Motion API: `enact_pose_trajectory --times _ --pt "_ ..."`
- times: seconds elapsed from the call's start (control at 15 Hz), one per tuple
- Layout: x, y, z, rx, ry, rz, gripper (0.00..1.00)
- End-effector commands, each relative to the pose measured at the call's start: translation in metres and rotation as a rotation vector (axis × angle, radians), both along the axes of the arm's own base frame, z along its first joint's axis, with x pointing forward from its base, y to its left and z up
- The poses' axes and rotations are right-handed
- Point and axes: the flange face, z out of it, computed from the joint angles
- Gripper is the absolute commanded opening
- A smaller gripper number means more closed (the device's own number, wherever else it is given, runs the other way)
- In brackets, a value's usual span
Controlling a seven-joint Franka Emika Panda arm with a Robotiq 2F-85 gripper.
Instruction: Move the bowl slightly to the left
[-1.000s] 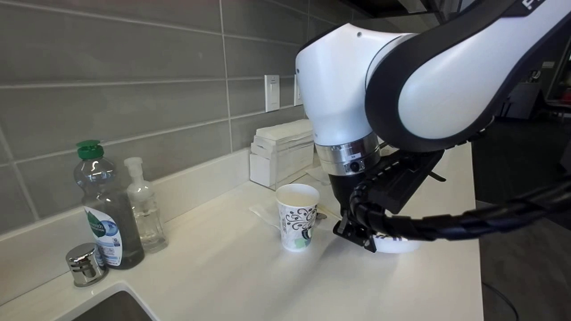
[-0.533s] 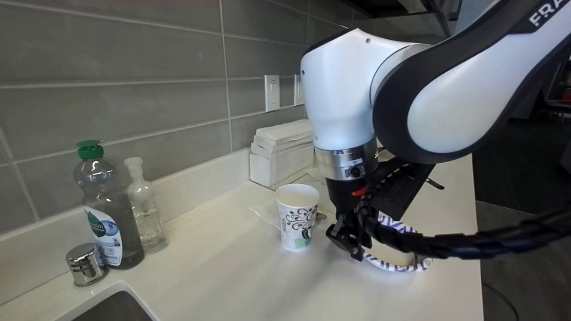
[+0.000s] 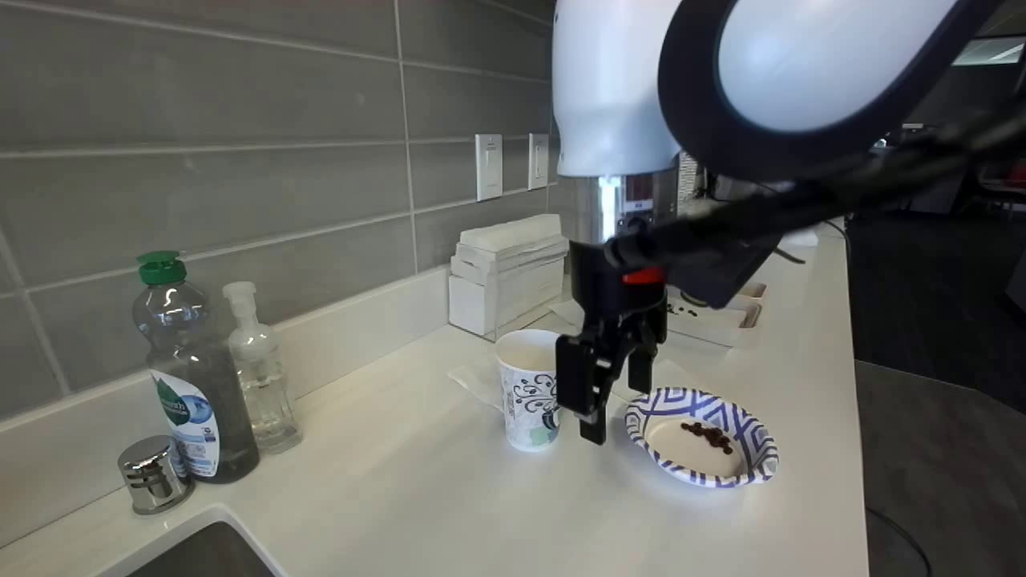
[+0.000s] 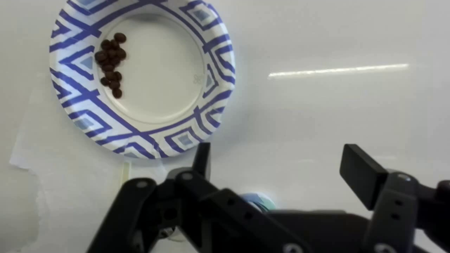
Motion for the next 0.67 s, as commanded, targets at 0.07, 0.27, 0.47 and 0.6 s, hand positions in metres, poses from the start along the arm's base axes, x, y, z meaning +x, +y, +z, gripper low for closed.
enact_pose_trajectory --times 0.07,0.27,0.47,0.6 --pt "-0.008 -0.018 0.065 0.127 -0.048 -0.021 1.0" --pt "-0.017 -0.045 0.1 0.127 -0.056 -0.075 1.0" --pt "-0.026 -0.08 0.132 0.081 -0.037 -0.104 1.0" --pt "-0.033 -0.103 0.15 0.093 0.004 -0.121 1.0"
